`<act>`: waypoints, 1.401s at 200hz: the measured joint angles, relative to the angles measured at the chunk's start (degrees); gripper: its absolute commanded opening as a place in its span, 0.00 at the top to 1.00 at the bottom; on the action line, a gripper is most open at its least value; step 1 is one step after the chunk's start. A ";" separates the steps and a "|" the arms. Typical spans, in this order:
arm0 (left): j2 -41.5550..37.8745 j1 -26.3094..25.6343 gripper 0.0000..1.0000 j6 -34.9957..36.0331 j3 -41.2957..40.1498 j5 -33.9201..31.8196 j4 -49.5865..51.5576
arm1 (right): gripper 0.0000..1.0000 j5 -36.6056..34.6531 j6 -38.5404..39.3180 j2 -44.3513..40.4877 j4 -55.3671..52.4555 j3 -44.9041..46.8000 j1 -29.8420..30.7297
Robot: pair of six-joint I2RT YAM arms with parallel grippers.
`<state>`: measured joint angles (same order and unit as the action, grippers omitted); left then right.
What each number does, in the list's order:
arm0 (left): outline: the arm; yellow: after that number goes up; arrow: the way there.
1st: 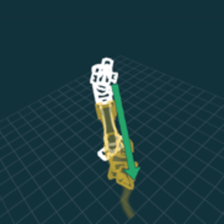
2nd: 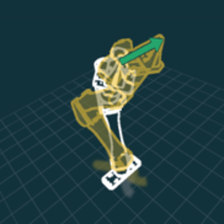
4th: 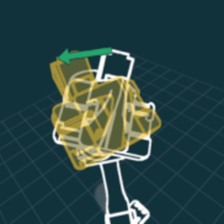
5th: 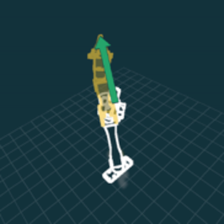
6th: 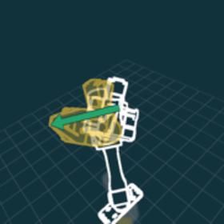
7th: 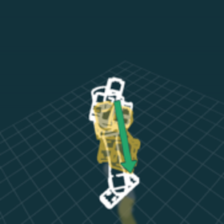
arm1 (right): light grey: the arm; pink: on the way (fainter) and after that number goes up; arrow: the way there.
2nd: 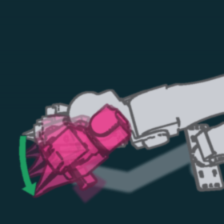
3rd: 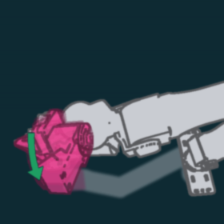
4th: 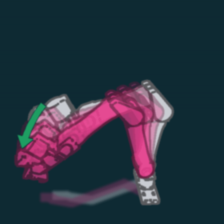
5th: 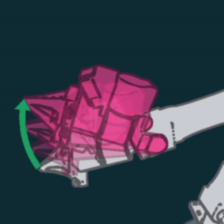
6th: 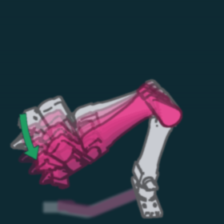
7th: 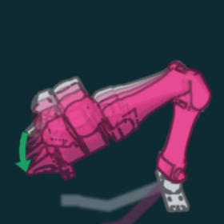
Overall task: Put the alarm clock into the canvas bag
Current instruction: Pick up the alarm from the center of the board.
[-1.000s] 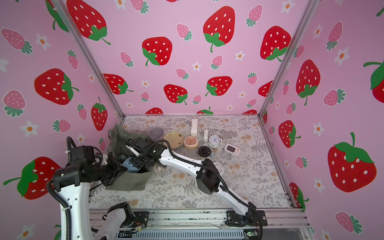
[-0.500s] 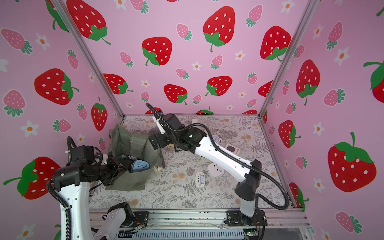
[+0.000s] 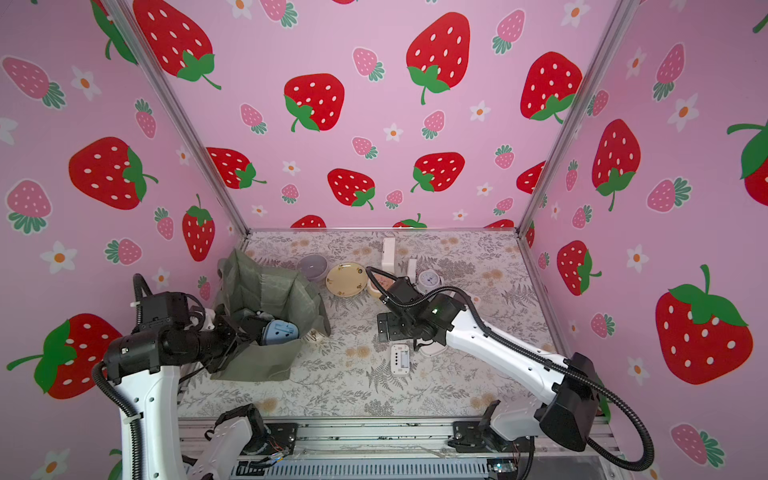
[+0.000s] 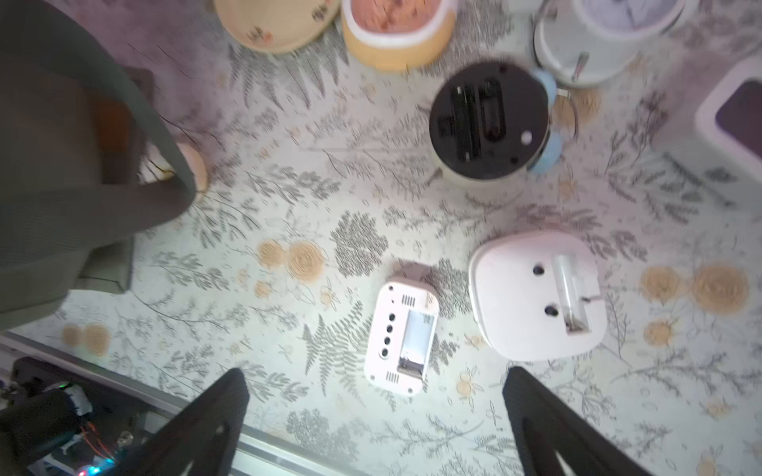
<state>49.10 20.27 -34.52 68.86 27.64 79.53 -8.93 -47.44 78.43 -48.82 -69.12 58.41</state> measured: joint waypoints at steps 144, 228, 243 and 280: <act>-1.49 0.00 0.51 0.26 0.13 -0.17 2.14 | 0.05 10.93 -10.01 12.66 8.50 10.19 -0.20; -1.57 0.00 0.39 0.22 2.67 -1.44 4.35 | 0.17 10.03 -8.68 19.69 10.82 10.36 -0.42; -1.60 0.00 0.37 0.07 3.72 -1.75 4.85 | 0.22 9.55 -7.72 20.52 10.69 9.92 -0.42; -1.20 -0.02 0.35 -0.87 8.00 -2.12 6.14 | 0.37 9.22 -6.12 20.63 11.23 9.60 -0.59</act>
<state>47.90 20.25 -35.40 76.86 25.52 85.67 0.30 -53.56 99.07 -37.58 -59.53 57.82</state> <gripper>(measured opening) 0.651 0.674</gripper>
